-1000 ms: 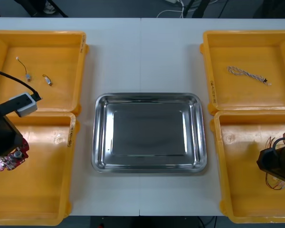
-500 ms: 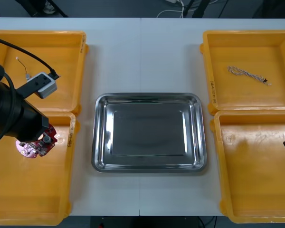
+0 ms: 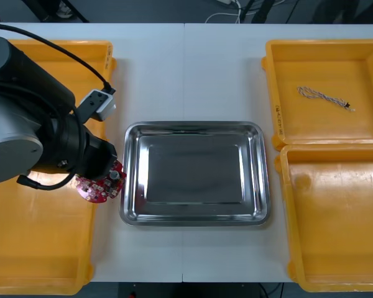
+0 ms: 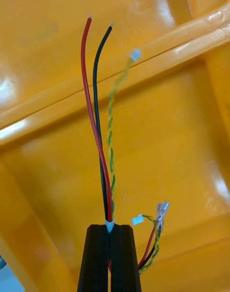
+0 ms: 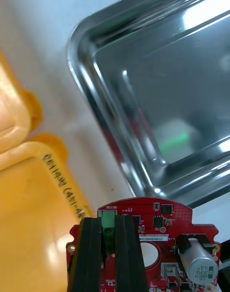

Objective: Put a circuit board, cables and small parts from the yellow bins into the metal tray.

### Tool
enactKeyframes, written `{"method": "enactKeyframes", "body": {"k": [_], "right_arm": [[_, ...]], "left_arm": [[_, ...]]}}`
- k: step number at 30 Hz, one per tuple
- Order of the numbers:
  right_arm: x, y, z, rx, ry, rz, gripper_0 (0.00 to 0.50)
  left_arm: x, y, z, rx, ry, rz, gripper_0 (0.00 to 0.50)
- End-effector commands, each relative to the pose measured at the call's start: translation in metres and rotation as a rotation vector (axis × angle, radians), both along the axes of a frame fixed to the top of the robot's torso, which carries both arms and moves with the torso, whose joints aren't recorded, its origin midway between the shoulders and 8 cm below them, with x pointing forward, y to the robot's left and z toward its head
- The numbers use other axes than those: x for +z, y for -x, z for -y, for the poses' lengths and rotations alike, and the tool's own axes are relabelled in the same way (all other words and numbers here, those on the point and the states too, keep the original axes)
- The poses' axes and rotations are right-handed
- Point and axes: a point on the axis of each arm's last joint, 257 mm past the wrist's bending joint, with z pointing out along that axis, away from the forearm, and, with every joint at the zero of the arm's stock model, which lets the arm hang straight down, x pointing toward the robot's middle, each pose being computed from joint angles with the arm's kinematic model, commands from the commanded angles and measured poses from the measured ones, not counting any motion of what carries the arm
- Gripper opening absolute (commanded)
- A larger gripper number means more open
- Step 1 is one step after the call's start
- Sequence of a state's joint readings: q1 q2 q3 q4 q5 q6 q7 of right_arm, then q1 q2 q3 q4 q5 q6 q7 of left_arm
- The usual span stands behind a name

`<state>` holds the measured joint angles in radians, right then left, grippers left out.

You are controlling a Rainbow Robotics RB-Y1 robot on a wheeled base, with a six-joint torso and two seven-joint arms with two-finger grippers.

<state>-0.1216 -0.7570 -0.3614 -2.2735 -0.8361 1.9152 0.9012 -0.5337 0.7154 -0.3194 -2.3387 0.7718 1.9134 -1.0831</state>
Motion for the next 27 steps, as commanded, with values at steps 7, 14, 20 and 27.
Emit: {"method": "enactKeyframes", "body": {"k": [7, 14, 20, 27], "right_arm": [[0.042, 0.003, -0.005, 0.318, 0.204, 0.008, 0.000], [0.052, -0.004, -0.027, 0.527, 0.301, 0.005, 0.000], [0.054, -0.011, -0.047, 0.653, 0.338, -0.002, 0.000], [0.048, -0.014, -0.073, 0.758, 0.369, -0.029, 0.000]], "left_arm": [[-0.006, -0.012, 0.049, 0.015, 0.011, 0.009, 0.000], [-0.028, -0.020, 0.061, 0.044, -0.029, -0.007, 0.000], [-0.040, -0.033, 0.081, 0.038, -0.012, 0.007, 0.000], [-0.056, -0.045, 0.101, 0.017, 0.019, 0.023, 0.000]]}}
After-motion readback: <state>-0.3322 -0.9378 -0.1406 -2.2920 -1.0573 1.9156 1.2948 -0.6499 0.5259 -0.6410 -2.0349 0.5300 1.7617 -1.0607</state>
